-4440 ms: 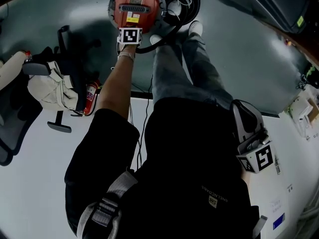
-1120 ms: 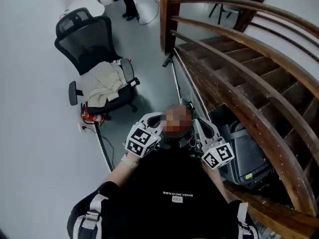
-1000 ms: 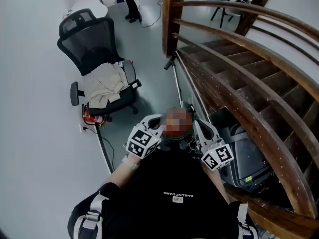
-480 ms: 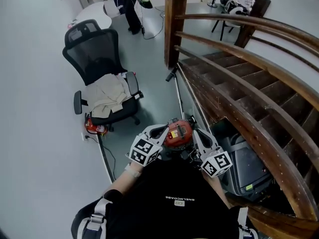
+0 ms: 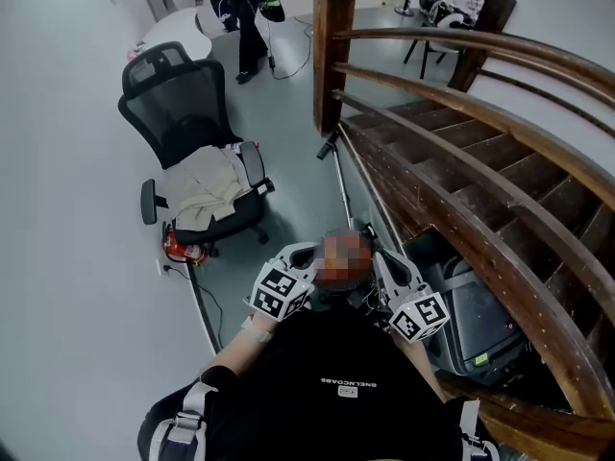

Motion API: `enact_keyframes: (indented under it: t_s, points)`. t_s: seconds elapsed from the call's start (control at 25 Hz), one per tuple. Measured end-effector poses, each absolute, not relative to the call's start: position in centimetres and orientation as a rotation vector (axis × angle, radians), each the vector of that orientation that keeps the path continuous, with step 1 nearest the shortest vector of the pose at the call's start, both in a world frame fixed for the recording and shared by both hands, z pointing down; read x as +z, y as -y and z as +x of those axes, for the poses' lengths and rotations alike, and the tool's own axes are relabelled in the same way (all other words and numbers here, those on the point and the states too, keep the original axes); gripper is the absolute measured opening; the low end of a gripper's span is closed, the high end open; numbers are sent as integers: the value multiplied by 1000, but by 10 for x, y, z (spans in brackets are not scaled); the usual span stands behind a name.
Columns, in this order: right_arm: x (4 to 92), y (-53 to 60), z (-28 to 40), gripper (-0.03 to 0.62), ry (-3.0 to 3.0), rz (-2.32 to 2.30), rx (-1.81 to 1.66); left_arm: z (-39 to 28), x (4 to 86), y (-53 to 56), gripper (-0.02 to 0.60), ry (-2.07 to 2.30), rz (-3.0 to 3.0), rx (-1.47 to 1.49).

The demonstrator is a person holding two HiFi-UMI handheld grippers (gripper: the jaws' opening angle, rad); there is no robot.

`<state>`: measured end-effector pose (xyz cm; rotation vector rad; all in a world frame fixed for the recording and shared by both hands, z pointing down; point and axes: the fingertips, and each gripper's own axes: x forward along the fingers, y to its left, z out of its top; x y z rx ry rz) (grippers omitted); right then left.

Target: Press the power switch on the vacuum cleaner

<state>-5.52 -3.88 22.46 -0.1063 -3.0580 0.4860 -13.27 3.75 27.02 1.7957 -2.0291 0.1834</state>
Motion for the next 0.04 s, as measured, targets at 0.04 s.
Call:
enact_keyframes:
  t_s: [0.04]
  points:
    - [225,40,-54,28,3056,-105,488,-132,271,-37,14,2028,1795,183]
